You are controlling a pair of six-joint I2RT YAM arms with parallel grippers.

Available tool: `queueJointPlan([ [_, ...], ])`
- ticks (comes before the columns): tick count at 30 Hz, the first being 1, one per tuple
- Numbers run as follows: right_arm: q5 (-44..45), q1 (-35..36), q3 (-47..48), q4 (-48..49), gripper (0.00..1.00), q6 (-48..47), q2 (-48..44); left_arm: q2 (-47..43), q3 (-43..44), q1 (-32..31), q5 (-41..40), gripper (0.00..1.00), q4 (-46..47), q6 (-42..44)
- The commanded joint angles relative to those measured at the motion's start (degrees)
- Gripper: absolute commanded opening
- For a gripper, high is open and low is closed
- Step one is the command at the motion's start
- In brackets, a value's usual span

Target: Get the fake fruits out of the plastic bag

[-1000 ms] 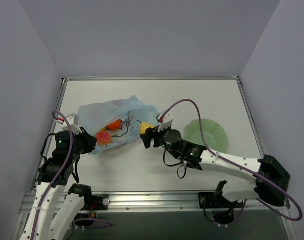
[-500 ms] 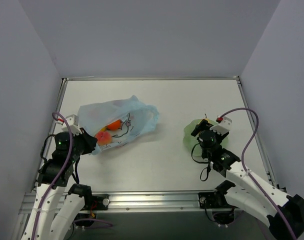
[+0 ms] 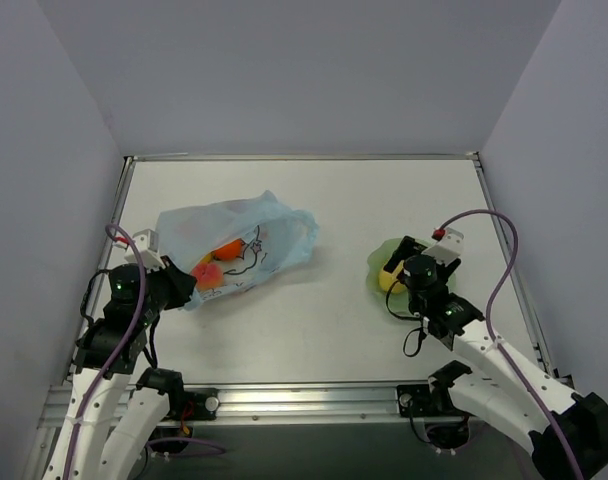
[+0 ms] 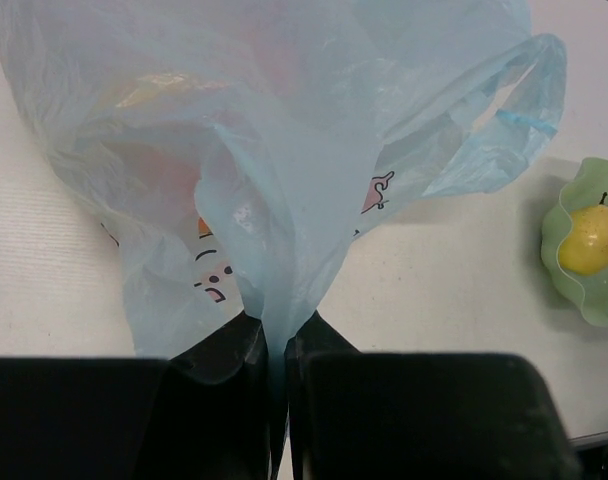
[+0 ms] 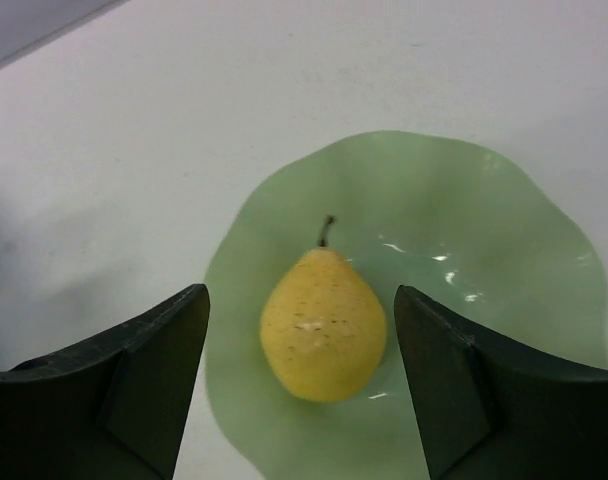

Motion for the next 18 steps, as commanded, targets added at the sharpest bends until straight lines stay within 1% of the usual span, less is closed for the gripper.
queueJointPlan([
  [1, -8.54, 2.66, 5.2, 3.43, 0.68, -6.08, -1.34, 0.72, 2.78, 0.45, 3.56, 0.06, 1.36, 2.74],
  [2, -15.8, 4.07, 5.73, 7.88, 0.57, -7.31, -0.03, 1.34, 3.31, 0.45, 4.18, 0.06, 1.45, 3.35],
  [3, -18.65, 5.99, 7.04, 10.37, 0.4, -8.71, 1.37, 1.52, 3.57, 0.45, 4.54, 0.06, 1.45, 4.32],
  [4, -20.86, 11.58, 8.01, 15.0, 0.39, -9.59, 3.22, 1.6, 3.92, 0.45, 4.72, 0.06, 1.45, 4.85],
  [5, -22.27, 14.86, 9.32, 16.7, 0.38, -10.73, 8.63, 1.52, 4.1, 0.45, 4.46, 0.07, 1.36, 5.29],
  [6, -22.37, 18.2, 12.82, 17.85, 0.32, -11.79, 12.08, 1.34, 4.45, 0.45, 4.02, 0.07, 1.1, 5.99],
  [7, -21.94, 21.19, 14.5, 19.17, 0.31, -14.15, 15.33, 1.17, 4.46, 0.45, 3.4, 0.07, 0.75, 6.0],
  [8, -21.5, 25.92, 15.91, 23.09, 0.3, -15.48, 22.15, 0.82, 4.37, 0.45, 2.88, 0.07, 0.75, 6.0],
  [9, -21.58, 27.44, 17.32, 25.14, 0.29, -15.93, 25.52, 0.81, 4.11, 0.53, 2.78, 0.07, 0.75, 5.91],
  [10, -22.63, 28.24, 20.29, 29.59, 0.27, -15.06, 28.52, 0.81, 4.02, 0.54, 2.61, 0.07, 0.49, 5.82],
  [11, -24.12, 28.86, 21.54, 32.51, 0.26, -14.53, 34.11, 0.64, 4.02, 0.54, 2.17, 0.07, 0.4, 5.73],
  [13, -26.93, 29.56, 23.74, 39.96, 0.26, -13.91, 39.33, 0.55, 3.93, 0.54, 0.42, 0.07, -0.13, 5.38],
  [14, -27.29, 29.83, 26.88, 41.4, 0.26, -14.17, 44.32, 0.55, 3.93, 0.54, 0.06, 0.07, -0.3, 5.21],
  [16, -28.08, 30.62, 31.02, 41.68, 0.29, -14.44, 49.35, 0.64, 3.75, 0.54, -0.47, 0.07, -0.39, 5.03],
  [17, -28.26, 30.71, 35.13, 41.42, 0.31, -14.52, 54.16, 0.64, 3.93, 0.54, -0.56, 0.07, -0.57, 5.03],
  [18, -28.0, 31.15, 36.91, 41.33, 0.36, -14.09, 56.39, 0.55, 3.84, 0.71, -0.82, 0.07, -0.66, 4.94],
])
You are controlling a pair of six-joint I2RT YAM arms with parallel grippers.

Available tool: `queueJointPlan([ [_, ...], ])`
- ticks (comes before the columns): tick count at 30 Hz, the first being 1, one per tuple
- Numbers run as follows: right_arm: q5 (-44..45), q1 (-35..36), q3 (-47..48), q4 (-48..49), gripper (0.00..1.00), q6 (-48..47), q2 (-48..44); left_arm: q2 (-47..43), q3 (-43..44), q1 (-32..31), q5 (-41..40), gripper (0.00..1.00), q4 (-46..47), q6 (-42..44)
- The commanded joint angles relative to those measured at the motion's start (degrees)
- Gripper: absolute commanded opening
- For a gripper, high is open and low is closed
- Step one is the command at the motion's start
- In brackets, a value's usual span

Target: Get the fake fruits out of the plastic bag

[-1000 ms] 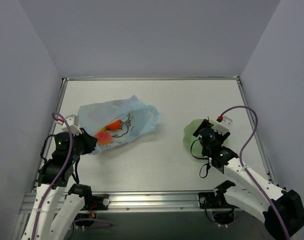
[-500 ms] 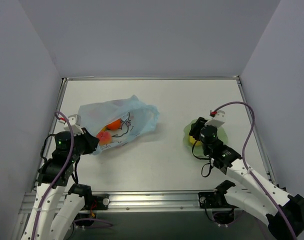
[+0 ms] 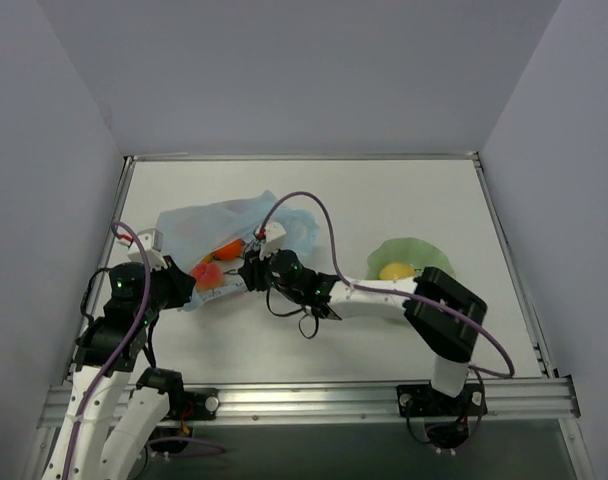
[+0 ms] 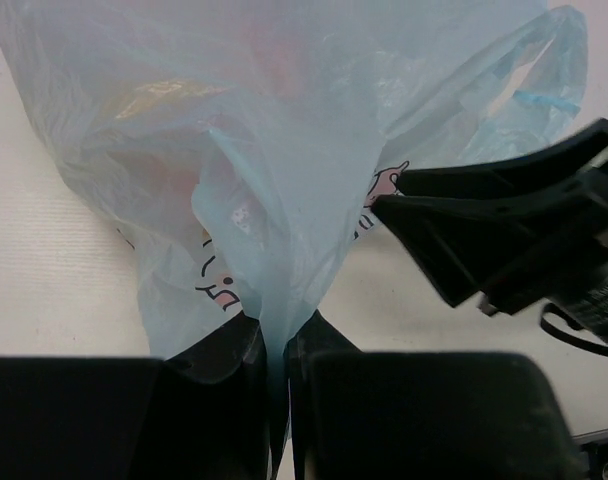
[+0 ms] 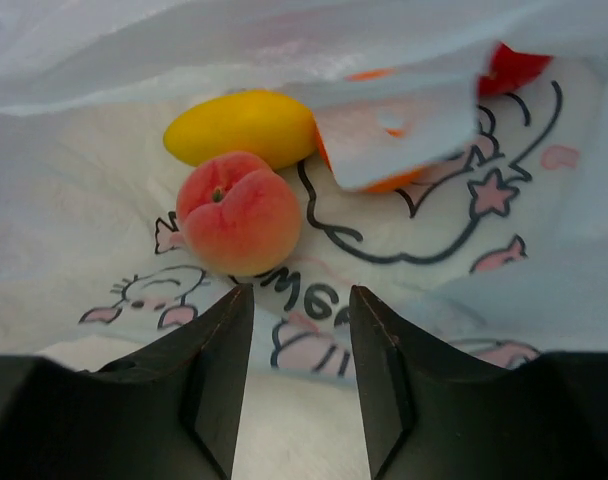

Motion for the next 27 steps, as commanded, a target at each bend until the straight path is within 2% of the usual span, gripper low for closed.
queueJointPlan([
  [1, -1.62, 0.9, 9.01, 7.67, 0.4, -0.6, 6.87, -0.26, 3.36, 0.58, -1.72, 0.07, -0.13, 0.53],
  [2, -0.83, 0.9, 10.25, 7.75, 0.45, -0.08, 10.11, -0.43, 3.36, 0.58, -1.63, 0.07, -0.05, 0.53],
  [3, -0.3, 1.07, 12.26, 7.76, 0.55, 0.63, 11.62, -0.61, 3.27, 0.67, -1.45, 0.07, 0.04, 0.53],
  [6, 0.58, 2.04, 16.56, 7.23, 0.71, 0.81, 16.9, -0.87, 3.09, 0.84, -0.75, 0.07, 0.48, 0.44],
  [8, 0.67, 2.39, 18.6, 6.44, 0.75, 1.16, 20.14, -0.96, 3.01, 0.84, -0.31, 0.07, 0.57, 0.44],
  [12, -0.03, 2.66, 22.12, 5.3, 0.9, 2.56, 23.93, -1.49, 3.01, 0.76, -0.49, 0.07, 0.57, 0.35],
  [16, -1.18, 3.19, 24.14, 4.6, 0.96, 3.27, 25.87, -1.66, 2.83, 0.76, -0.31, 0.07, 0.66, 0.35],
  [23, 0.49, 3.45, 29.67, 2.39, 0.98, 3.18, 31.58, -1.58, 2.83, 0.76, 0.04, 0.07, 0.83, 0.35],
  [26, 2.59, 3.45, 31.09, 2.22, 0.87, 1.69, 32.46, -1.4, 2.92, 0.76, 0.13, 0.07, 0.75, 0.35],
  [27, 2.78, 3.45, 31.26, 2.74, 0.73, 1.25, 32.2, -1.31, 2.92, 0.76, -0.04, 0.07, 0.75, 0.35],
])
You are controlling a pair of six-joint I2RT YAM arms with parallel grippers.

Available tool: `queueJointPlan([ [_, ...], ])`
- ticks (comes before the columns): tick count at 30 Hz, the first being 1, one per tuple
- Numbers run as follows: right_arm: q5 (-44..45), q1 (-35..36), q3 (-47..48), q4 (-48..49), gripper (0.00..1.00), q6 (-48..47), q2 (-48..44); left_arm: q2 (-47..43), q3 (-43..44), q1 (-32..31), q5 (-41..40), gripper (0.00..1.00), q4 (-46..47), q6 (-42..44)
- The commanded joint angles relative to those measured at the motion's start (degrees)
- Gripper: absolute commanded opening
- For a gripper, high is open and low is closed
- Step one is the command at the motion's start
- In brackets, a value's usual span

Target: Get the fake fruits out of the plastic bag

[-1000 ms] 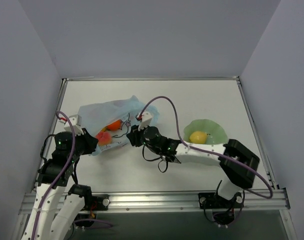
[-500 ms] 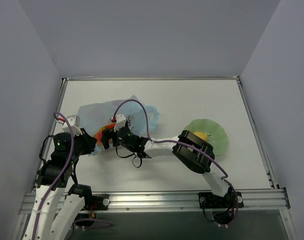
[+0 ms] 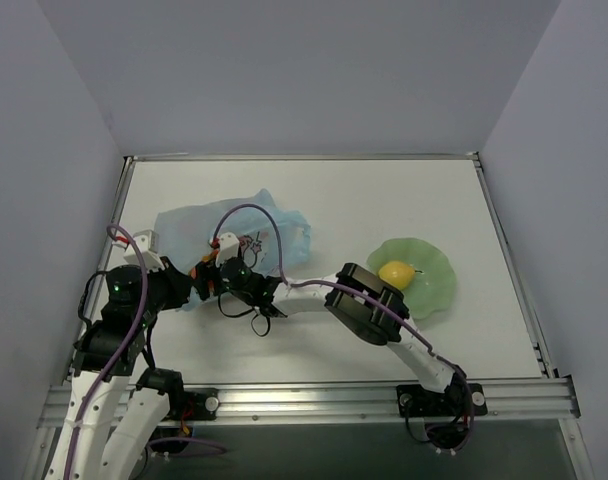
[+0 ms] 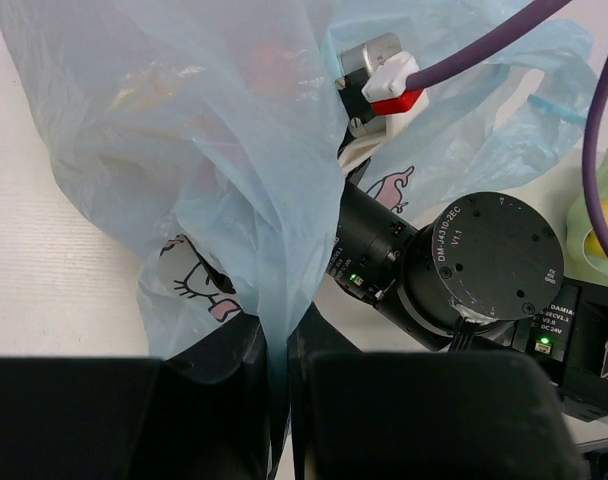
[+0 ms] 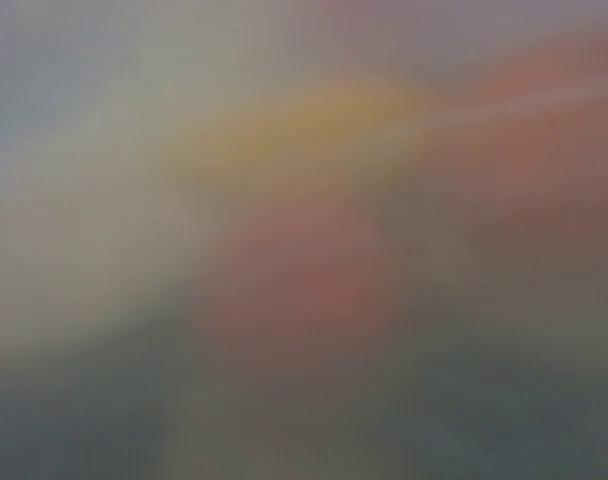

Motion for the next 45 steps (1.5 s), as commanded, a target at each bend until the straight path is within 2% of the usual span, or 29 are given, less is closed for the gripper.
queueJointPlan([
  [1, 3.43, 0.3, 1.91, 1.26, 0.65, -1.31, -0.49, 0.15, 2.81, 0.3, 0.63, 0.07, 0.94, 0.37],
  [2, 3.52, 0.39, 1.3, 2.05, 0.56, -1.4, -1.8, 0.15, 2.81, 0.3, 0.54, 0.07, 0.86, 0.37],
  [3, 3.7, 0.48, -0.27, 2.49, 0.43, -1.57, -2.69, 0.24, 2.9, 0.3, 0.63, 0.07, 0.94, 0.37],
  [5, 3.96, 1.0, -2.3, 3.89, 0.37, -2.1, -6.01, 0.33, 2.81, 0.3, 0.63, 0.07, 0.94, 0.29],
  [11, 5.46, 2.41, -12.05, 6.8, 0.35, -3.95, -18.05, 0.68, 2.81, 0.47, 0.54, 0.06, 1.03, 0.37],
  [19, 7.21, 2.59, -25.67, 5.49, 0.35, -3.51, -33.62, 0.24, 2.9, 1.0, 0.02, 0.06, 0.94, 0.29],
  [23, 12.38, 2.68, -34.11, 2.68, 0.35, -3.77, -45.89, -0.11, 2.81, 1.26, 0.1, 0.06, 0.94, 0.29],
  [27, 29.65, 0.66, -44.47, -4.95, 0.33, -3.96, -59.97, -1.17, 2.72, 1.35, 0.28, 0.06, 0.94, 0.11],
  [30, 38.91, -8.02, -48.35, -18.99, 0.33, 1.22, -72.53, -1.6, 2.63, 1.35, 0.63, 0.06, 1.21, 0.02],
  [31, 39.81, -14.22, -50.89, -21.04, 0.32, 3.33, -79.01, -1.69, 2.63, 1.35, 0.81, 0.06, 1.38, 0.02],
  [34, 38.08, -24.01, -55.38, -24.92, 0.3, 4.92, -87.65, -2.13, 2.63, 1.26, 1.07, 0.06, 1.47, 0.02],
  [35, 36.15, -27.52, -56.0, -25.54, 0.29, 5.97, -88.29, -2.22, 2.55, 1.09, 1.16, 0.05, 1.3, 0.02],
  [36, 33.69, -34.43, -56.62, -25.72, 0.29, 6.16, -88.3, -2.31, 2.55, 1.09, 1.07, 0.03, 1.38, 0.11],
  [37, 27.49, -37.98, -56.89, -25.98, 0.29, 6.68, -86.04, -2.4, 2.55, 1.0, 1.07, 0.02, 1.38, 0.11],
  [39, 21.39, -46.58, -56.54, -25.81, 0.29, 8.53, -82.61, -2.48, 2.55, 0.83, 0.81, 0.02, 1.29, 0.11],
  [42, 16.72, -52.32, -56.27, -22.4, 0.28, 8.63, -76.8, -2.57, 2.63, 0.47, 0.72, 0.02, 1.21, 0.11],
  [45, 15.74, -53.48, -55.22, -19.84, 0.28, 8.62, -72.75, -2.57, 2.63, 0.3, 0.72, 0.02, 1.12, 0.11],
])
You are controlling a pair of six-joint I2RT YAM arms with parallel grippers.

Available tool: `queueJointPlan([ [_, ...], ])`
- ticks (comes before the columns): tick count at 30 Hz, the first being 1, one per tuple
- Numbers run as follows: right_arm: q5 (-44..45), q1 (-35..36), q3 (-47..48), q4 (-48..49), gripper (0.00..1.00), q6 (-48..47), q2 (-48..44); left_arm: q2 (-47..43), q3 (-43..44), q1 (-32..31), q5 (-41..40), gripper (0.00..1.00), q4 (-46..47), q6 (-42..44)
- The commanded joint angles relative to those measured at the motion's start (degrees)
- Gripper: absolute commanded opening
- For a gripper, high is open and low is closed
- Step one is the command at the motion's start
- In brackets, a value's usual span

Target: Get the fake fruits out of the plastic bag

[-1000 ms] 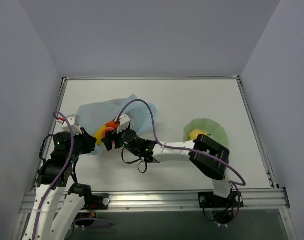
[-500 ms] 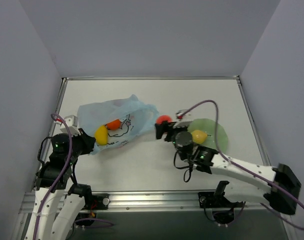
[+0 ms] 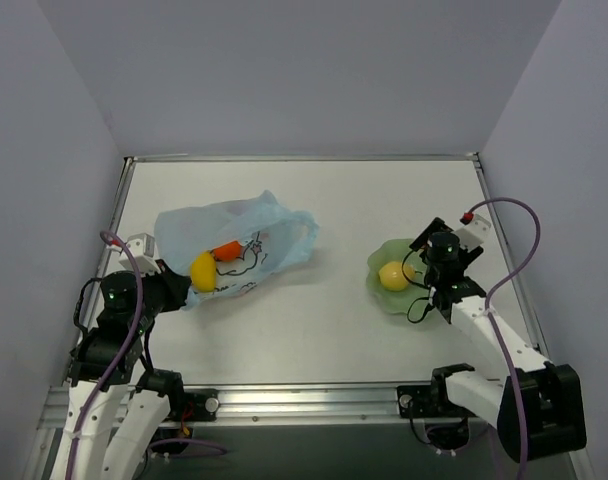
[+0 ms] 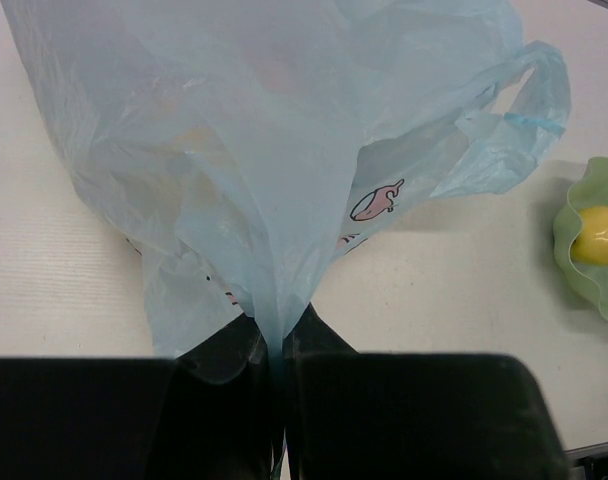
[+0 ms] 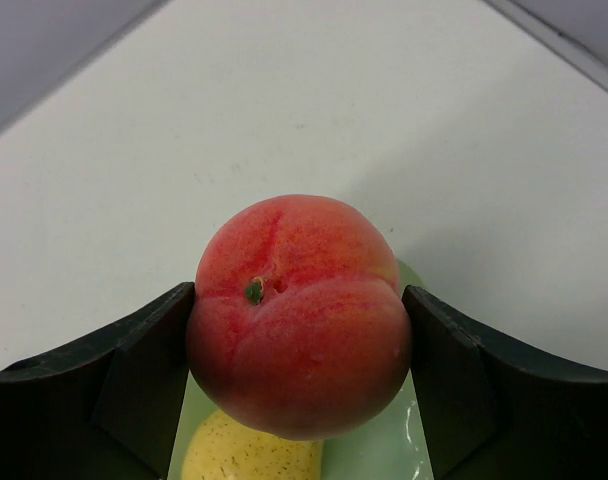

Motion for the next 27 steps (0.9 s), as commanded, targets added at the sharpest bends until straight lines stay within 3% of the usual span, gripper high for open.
queueJointPlan([
  [1, -4.32, -1.2, 0.86, 3.03, 0.28, 1.06, 2.42, -0.17, 2.63, -0.38, 0.41, 0.02, 1.07, 0.15],
  [9, -7.04, -1.38, -0.45, 7.07, 0.36, 1.5, 7.0, 0.01, 2.55, -0.47, 0.41, 0.02, 1.25, 0.15],
  [14, -8.45, -1.21, -3.0, 7.6, 0.6, 2.29, 5.69, 0.27, 2.63, -0.38, 0.41, 0.02, 1.25, 0.15],
  [16, -9.33, -1.12, -3.53, 6.81, 0.64, 2.81, 3.85, 0.45, 2.55, -0.29, 0.41, 0.02, 1.16, 0.15],
  [20, -7.67, -0.15, -4.15, 4.27, 0.88, 2.64, -0.29, 0.53, 2.63, -0.29, 0.24, 0.02, 1.07, 0.15],
  [27, -6.35, 2.39, 0.5, -2.4, 0.92, 0.18, -6.36, 0.89, 2.55, -0.12, 0.24, 0.02, 1.07, 0.07],
])
